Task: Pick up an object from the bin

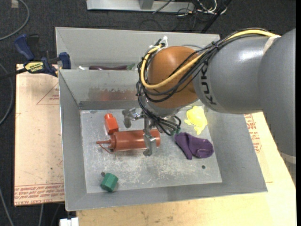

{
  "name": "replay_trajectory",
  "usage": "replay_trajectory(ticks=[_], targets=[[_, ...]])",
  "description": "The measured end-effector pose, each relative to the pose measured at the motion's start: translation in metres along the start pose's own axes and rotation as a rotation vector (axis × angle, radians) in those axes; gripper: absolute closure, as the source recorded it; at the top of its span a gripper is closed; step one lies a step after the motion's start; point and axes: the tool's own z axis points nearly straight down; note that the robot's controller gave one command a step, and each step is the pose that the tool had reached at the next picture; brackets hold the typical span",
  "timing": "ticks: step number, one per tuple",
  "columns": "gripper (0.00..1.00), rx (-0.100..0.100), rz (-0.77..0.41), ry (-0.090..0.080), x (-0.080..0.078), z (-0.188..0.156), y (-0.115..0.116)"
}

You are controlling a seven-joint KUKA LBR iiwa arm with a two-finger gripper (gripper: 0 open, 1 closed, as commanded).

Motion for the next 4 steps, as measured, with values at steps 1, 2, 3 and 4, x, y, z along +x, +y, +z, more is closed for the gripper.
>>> replay_trajectory(ticks=[1,2,3,4], targets=[[0.00,0.001,-0.108,-0.002,-0.002,0.018,0.000],[1.00,-0.001,-0.116,-0.004,-0.031,0.068,-0.006],[1.00,-0.001,-0.116,-0.004,-0.031,0.068,-0.006],[1.00,0.000,-0.124,-0.012,-0.044,-0.084,-0.012]])
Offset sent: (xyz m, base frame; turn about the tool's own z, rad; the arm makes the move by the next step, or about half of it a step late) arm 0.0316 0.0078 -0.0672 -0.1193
